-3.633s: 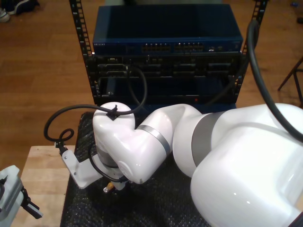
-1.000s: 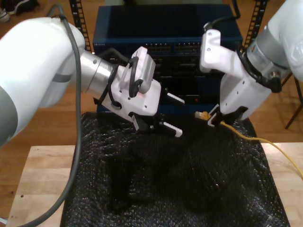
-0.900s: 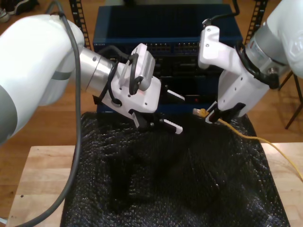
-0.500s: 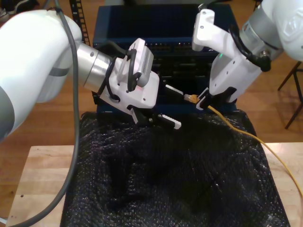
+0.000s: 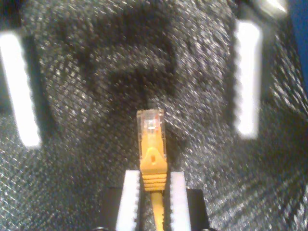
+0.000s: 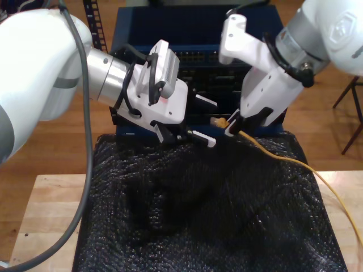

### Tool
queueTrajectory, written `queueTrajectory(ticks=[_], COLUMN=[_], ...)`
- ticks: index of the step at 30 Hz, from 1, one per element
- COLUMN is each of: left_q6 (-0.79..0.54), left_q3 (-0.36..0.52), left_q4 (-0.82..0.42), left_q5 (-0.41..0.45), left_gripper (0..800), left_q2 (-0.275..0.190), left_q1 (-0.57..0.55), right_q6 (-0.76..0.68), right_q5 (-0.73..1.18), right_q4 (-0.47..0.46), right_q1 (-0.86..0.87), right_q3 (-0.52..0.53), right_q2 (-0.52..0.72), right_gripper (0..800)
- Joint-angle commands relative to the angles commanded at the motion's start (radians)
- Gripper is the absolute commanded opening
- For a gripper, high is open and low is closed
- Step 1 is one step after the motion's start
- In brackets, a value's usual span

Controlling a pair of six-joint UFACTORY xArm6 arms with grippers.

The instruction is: Grab the cable and plug it in

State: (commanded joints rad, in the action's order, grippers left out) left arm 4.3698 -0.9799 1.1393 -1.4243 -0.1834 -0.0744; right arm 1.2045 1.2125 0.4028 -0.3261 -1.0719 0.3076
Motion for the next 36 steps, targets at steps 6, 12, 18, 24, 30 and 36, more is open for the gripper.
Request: queueTrajectory(ticks=[6, 12, 18, 24, 30, 36], left_q6=[0.003, 0.002, 0.0, -0.018, -0.02, -0.02], left_q3=[-0.011, -0.012, -0.012, -0.011, -0.011, -0.008], left_q4=[0.002, 0.0, 0.002, 0.002, 0.0, 0.002], left_q5=[0.0, -0.005, -0.008, -0.015, -0.017, -0.02], left_gripper=[799, 776, 651, 591, 529, 451], left_q2=[0.021, 0.025, 0.026, 0.026, 0.026, 0.029], left_q1=[0.006, 0.011, 0.023, 0.037, 0.041, 0.052], right_q6=[-0.021, -0.021, -0.025, -0.025, -0.028, -0.028], right_q5=[-0.002, 0.0, -0.005, -0.005, -0.006, -0.006], right_q4=[0.0, -0.002, -0.002, -0.003, -0.003, -0.003], right_q1=[-0.008, -0.006, -0.006, -0.003, 0.0, 0.003], right_q3=[-0.014, -0.035, -0.034, -0.031, -0.032, -0.032], right_q2=[-0.002, -0.025, -0.031, -0.029, -0.026, -0.025], right_gripper=[4, 4, 4, 6, 4, 6])
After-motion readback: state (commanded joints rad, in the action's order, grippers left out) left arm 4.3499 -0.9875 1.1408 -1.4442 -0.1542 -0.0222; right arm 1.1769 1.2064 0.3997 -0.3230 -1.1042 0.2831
